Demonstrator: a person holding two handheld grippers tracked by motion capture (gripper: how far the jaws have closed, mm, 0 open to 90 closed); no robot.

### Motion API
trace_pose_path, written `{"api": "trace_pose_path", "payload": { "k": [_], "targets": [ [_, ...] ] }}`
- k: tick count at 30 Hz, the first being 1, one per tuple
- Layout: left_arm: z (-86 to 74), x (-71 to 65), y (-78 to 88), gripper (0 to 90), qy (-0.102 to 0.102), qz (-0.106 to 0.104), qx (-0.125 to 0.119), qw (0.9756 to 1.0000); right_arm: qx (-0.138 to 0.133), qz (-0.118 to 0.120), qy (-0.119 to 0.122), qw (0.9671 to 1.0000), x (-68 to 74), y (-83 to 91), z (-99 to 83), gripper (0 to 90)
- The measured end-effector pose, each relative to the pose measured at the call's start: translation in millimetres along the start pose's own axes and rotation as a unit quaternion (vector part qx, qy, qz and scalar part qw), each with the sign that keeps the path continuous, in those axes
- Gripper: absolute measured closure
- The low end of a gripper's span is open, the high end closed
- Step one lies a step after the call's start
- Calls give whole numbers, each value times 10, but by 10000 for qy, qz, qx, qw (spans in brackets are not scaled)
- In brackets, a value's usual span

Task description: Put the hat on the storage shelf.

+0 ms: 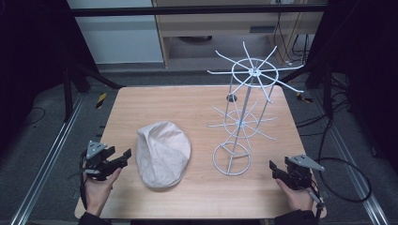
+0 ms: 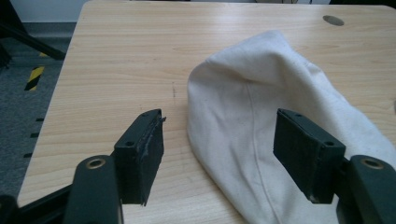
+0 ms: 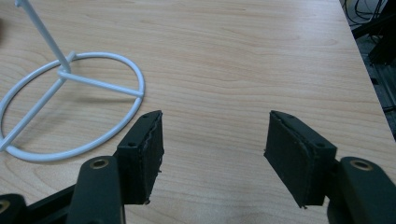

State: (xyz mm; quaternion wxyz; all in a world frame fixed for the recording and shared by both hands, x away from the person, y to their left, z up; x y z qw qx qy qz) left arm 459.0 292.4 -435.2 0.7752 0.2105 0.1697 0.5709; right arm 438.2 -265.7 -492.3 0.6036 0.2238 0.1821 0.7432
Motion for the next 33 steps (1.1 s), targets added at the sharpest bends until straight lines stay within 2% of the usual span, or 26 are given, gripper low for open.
{"api": "trace_pose_path", "payload": {
  "k": [6, 20, 33],
  "targets": [
    [40, -70, -4, 341, -43, -61, 40, 10000, -26, 5, 20, 10000, -1, 11, 3, 370],
    [333, -179, 24, 338, -76, -170, -83, 9998, 22, 44, 40, 10000, 19, 18, -3, 372],
    [487, -359, -61, 341, -280, -165, 136, 9994, 23, 17, 44, 10000, 10, 19, -9, 372]
  ]
}}
Point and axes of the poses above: each handheld gripper's, and its own axes: y roughly backward along the jaws, z roughly out of its top, x roughly to its left, the point moved 3 cm from there along -y, roughly forward along the jaws, and after that the axes turned 5 degrees about -y, right-handed, at the moved point
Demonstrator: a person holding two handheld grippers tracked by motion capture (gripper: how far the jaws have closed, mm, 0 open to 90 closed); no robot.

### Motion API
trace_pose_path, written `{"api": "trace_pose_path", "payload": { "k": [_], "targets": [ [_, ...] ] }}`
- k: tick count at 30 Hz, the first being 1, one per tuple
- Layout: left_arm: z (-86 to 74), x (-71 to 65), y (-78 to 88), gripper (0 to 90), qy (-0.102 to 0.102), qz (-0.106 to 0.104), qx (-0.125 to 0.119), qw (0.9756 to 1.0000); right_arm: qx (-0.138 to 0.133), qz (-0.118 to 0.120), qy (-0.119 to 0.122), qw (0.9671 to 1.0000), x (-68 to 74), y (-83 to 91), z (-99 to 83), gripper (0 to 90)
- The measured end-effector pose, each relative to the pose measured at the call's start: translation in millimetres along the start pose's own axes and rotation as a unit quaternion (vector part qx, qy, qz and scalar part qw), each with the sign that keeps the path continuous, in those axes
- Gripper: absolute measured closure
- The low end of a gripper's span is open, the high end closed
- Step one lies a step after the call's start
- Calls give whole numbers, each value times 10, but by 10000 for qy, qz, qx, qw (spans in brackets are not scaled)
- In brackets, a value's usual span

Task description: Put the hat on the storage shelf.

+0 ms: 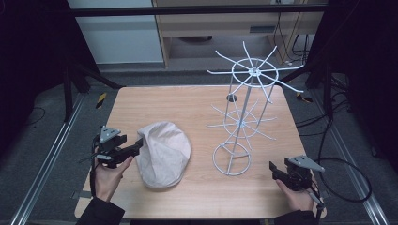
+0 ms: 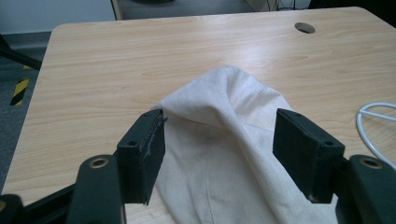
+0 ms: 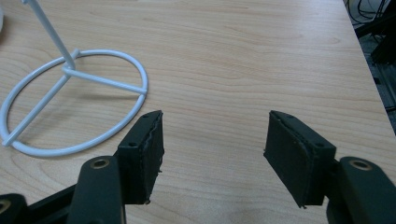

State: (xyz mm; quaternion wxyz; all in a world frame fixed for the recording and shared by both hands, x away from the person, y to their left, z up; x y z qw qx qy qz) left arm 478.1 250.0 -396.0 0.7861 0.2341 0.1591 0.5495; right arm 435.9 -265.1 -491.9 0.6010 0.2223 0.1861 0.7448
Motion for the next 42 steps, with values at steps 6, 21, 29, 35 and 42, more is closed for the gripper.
{"api": "trace_pose_path", "payload": {
  "k": [6, 21, 29, 35, 42],
  "targets": [
    [38, -63, -46, 341, -64, 0, 118, 9999, 20, 34, -8, 10000, 4, -4, -1, 374],
    [27, -234, -265, 357, -239, 37, 446, 9987, 45, 80, 15, 10000, 4, -14, -2, 384],
    [-39, -237, -403, 376, -119, 26, 671, 9977, 57, 99, 17, 9999, 1, -17, -3, 386],
    [-75, -243, -482, 396, -37, -31, 766, 9971, 102, 131, 17, 9999, 11, -26, -6, 387],
    [-124, -246, -568, 410, 11, 4, 914, 9958, 117, 145, 0, 9998, 12, -30, -8, 387]
  ]
}}
Point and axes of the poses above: each handheld gripper's, and its own axes: y roughly backward along the jaws, z roughly out of its top, x roughly to its left, the point moved 3 cm from there along -y, roughly forward along the jaws, and after that the axes turned 5 degrees about -y, right-handed, at the moved point
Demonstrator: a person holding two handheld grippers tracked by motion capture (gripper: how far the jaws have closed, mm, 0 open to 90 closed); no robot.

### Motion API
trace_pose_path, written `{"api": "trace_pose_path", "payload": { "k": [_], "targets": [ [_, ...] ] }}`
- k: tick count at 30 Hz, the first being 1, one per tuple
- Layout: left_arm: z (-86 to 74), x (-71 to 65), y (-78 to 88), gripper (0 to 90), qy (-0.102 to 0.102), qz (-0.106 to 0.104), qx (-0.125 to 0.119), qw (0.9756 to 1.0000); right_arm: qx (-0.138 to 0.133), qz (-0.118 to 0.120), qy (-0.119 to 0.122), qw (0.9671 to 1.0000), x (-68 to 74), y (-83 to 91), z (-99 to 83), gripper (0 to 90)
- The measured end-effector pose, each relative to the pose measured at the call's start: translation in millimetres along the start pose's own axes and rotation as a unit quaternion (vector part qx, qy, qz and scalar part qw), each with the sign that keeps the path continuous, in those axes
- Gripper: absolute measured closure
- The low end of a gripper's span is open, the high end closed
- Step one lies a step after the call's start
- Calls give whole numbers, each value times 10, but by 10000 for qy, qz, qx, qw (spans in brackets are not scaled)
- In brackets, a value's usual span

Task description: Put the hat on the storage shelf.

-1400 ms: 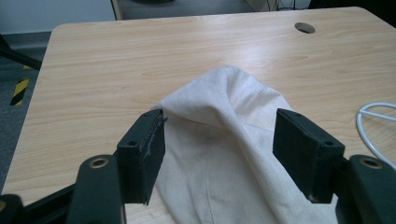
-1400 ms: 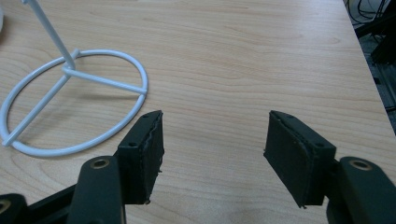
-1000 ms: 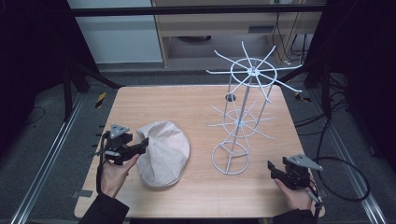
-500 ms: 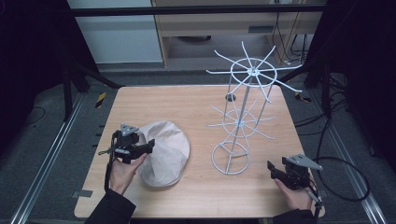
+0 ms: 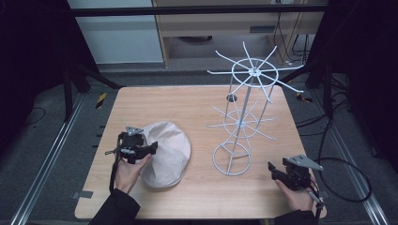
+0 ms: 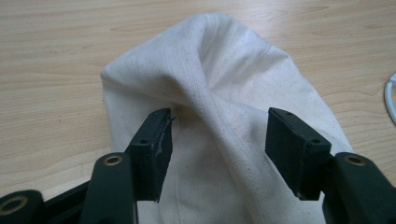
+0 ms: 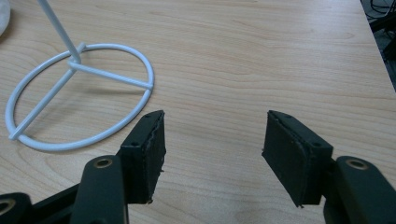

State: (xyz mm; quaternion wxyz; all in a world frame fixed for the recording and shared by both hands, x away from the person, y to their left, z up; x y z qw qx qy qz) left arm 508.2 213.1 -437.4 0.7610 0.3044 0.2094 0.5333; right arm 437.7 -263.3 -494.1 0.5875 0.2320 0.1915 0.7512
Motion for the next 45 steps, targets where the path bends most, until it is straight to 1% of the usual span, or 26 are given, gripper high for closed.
{"api": "trace_pose_path", "payload": {
  "k": [2, 4, 7, 13, 16, 17, 19, 20, 23, 24, 29, 32, 34, 35, 38, 39, 40, 41, 43, 44, 45],
  "targets": [
    [-15, 1, -29, 413, 8, -4, 49, 10000, -1, -3, -7, 10000, 0, -3, -2, 387],
    [-20, 1, -41, 414, 12, -11, 73, 10000, 3, -16, 36, 10000, -5, -9, -3, 387],
    [-30, 0, -72, 426, 25, -27, 126, 9999, 19, 2, 8, 10000, -1, -6, -3, 387],
    [-33, -39, -131, 443, -11, -72, 259, 9996, 52, 24, 24, 10000, 0, -13, -6, 388],
    [-32, -47, -163, 459, 11, -102, 306, 9995, 67, 35, 13, 10000, 3, -13, -7, 387],
    [-29, -47, -174, 489, 54, -134, 294, 9995, 72, 32, 16, 10000, 1, -13, -7, 388],
    [-27, -47, -176, 521, 71, -128, 291, 9995, 76, 30, 13, 10000, 0, -13, -8, 388],
    [-26, -47, -182, 521, 85, -120, 277, 9995, 78, 26, 17, 10000, -1, -14, -8, 389],
    [-25, -46, -198, 607, 111, -134, 306, 9994, 79, 32, 21, 10000, -1, -15, -7, 393],
    [-22, -44, -214, 658, 147, -124, 343, 9992, 82, 30, 41, 10000, -2, -19, -10, 397],
    [-12, -29, -232, 781, 225, -111, 359, 9990, 90, 50, 61, 9999, -2, -21, -10, 404],
    [-5, -11, -237, 850, 315, -116, 304, 9990, 108, 55, 48, 9999, -5, -24, -13, 409],
    [1, -8, -227, 867, 303, -156, 263, 9991, 107, 46, 67, 9999, -10, -26, -14, 412],
    [1, -8, -227, 870, 303, -156, 263, 9991, 107, 46, 67, 9999, -10, -26, -14, 412],
    [7, 6, -174, 875, 274, -211, 133, 9993, 110, 55, 70, 9999, -7, -26, -15, 417],
    [7, 6, -174, 876, 274, -211, 133, 9993, 110, 55, 70, 9999, -7, -26, -15, 417],
    [12, 12, -134, 877, 255, -222, 25, 9994, 113, 52, 86, 9999, -10, -28, -14, 419],
    [12, 12, -134, 878, 255, -222, 25, 9994, 113, 52, 86, 9999, -10, -28, -14, 419],
    [17, 20, -90, 878, 241, -235, -62, 9994, 116, 45, 80, 9999, -12, -27, -16, 421],
    [19, 31, -46, 880, 234, -275, -135, 9993, 116, 43, 74, 9999, -11, -25, -18, 423],
    [19, 31, -46, 880, 234, -275, -135, 9993, 116, 43, 74, 9999, -11, -25, -18, 423]
  ]
}}
Point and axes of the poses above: each handheld gripper's, and its own axes: y roughly backward along the jaws, z roughly out of its top, x roughly to its left, the point moved 3 cm from there along -y, roughly forward along the jaws, and after that the axes turned 5 degrees about -y, right-handed, at the moved point
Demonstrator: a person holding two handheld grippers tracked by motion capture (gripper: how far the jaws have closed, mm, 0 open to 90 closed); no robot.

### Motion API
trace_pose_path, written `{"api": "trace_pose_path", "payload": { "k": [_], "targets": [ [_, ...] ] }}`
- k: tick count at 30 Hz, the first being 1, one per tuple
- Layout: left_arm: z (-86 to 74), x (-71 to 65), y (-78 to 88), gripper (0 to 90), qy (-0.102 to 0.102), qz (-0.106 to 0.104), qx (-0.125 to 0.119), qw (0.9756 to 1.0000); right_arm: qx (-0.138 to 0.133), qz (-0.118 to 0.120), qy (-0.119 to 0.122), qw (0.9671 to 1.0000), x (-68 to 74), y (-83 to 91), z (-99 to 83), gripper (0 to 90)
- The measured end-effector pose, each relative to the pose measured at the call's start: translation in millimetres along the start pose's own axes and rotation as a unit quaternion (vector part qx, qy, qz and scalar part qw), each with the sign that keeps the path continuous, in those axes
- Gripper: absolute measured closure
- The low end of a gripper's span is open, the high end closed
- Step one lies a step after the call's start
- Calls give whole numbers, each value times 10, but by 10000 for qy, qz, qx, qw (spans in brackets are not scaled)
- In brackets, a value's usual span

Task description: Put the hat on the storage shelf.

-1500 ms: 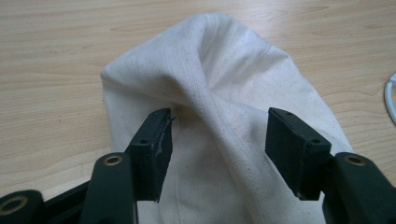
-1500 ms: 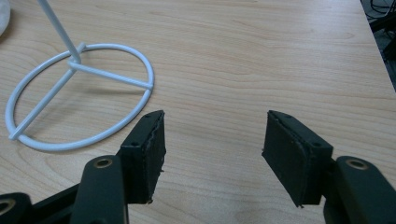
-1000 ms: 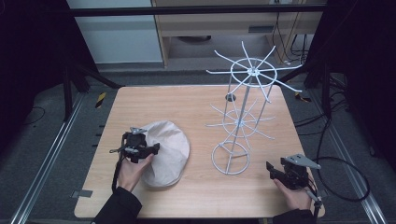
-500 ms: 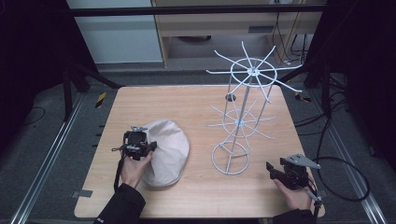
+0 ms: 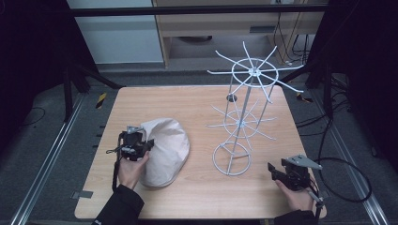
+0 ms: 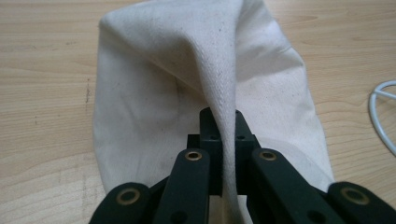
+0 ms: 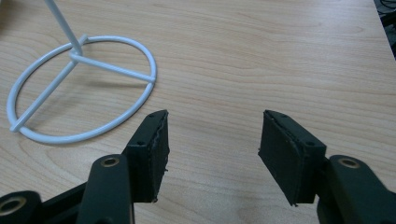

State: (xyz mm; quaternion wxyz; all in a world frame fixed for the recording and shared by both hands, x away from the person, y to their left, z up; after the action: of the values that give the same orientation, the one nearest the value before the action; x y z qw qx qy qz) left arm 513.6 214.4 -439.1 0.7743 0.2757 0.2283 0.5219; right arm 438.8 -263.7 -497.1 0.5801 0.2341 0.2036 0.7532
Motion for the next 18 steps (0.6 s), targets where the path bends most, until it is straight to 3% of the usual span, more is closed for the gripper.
{"api": "trace_pose_path", "payload": {
  "k": [6, 9, 18],
  "targets": [
    [14, 8, 162, 882, -49, -110, -312, 9994, 19, 14, -12, 10000, 3, 0, 0, 427],
    [32, -2, 284, 882, -114, -188, -592, 9980, -8, -13, 28, 10000, -2, 3, 2, 428],
    [93, -49, 500, 882, -171, -351, -1018, 9940, -18, 40, -8, 10000, 11, 13, 3, 430]
  ]
}}
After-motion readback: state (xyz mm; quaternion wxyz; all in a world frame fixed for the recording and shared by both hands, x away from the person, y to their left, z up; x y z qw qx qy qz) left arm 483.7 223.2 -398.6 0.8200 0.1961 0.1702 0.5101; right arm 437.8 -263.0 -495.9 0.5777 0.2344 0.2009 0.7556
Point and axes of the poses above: each handheld gripper's, and its own axes: y roughly backward along the jaws, z roughly out of its top, x roughly to its left, the point moved 3 cm from there along -y, roughly forward along the jaws, and after that the axes turned 5 degrees about -y, right-handed, at the moved point
